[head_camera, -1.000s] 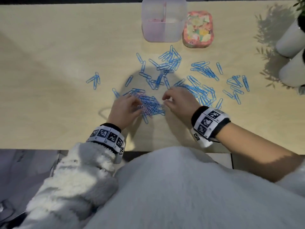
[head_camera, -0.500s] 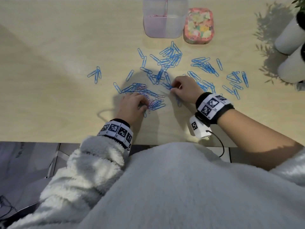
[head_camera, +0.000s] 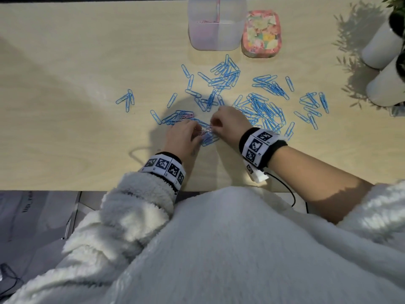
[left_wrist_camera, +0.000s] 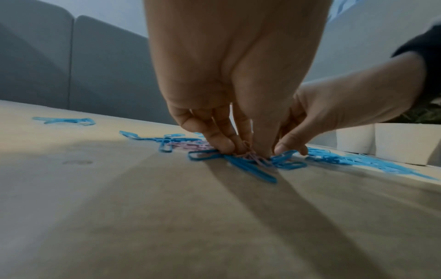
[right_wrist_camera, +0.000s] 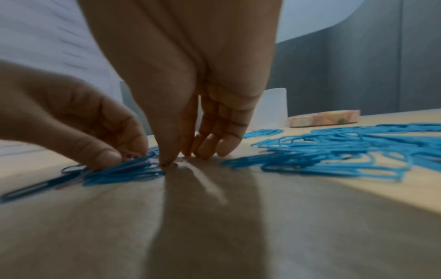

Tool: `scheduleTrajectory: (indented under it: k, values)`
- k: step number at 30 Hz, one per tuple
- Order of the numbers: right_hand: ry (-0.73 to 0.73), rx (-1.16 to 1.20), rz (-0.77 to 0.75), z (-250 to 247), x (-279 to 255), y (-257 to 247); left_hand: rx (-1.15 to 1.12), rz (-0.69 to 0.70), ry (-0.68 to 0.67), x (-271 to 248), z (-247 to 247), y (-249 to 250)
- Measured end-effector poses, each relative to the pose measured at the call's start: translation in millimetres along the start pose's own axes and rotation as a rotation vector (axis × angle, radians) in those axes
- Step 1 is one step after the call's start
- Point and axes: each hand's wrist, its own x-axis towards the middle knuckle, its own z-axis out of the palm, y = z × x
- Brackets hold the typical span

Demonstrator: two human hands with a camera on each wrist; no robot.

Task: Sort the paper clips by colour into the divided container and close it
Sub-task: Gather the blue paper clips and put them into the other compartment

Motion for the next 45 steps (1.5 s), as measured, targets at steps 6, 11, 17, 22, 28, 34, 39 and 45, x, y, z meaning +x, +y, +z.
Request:
scheduleTrajectory:
  k: [6, 11, 17, 22, 28, 34, 39, 45]
  values:
    - [-0.003, -0.035, 0.030, 0.8, -5.5, -0.6, 0.036, 0.014, 0.013, 3.0, 0.2, 4.7]
    - [-0.025, -0.161, 0.009, 8.5, -19.4, 2.7, -0.189, 0.004, 0.047, 5.7, -2.6, 1.3]
    - [-0.085, 0.029, 0.091, 2.2, -30.9, 16.9, -0.672, -0.186, 0.034, 15.2, -4.4, 5.5]
    - [-0.101, 0.030, 0.150, 0.0, -42.0, 35.6, -0.922, -0.401, -0.070, 31.7, -9.0, 20.2]
    - [-0.097, -0.094, 0.134, -7.1, -53.1, 48.2, -0.330, -0.068, -0.147, 54.6, 3.4, 48.1]
    - [0.176, 0.723, 0.384, -12.9, -57.8, 77.1, -0.131, -0.021, -0.134, 71.7, 7.0, 70.9]
    - [0.175, 1.378, 0.629, -33.5, -40.8, 92.2, -0.068, 0.036, -0.156, 77.1, 8.3, 80.5]
    - [0.142, 0.522, 0.352, -19.0, -24.4, 93.6, -0.013, 0.074, -0.176, 79.4, 11.4, 87.3]
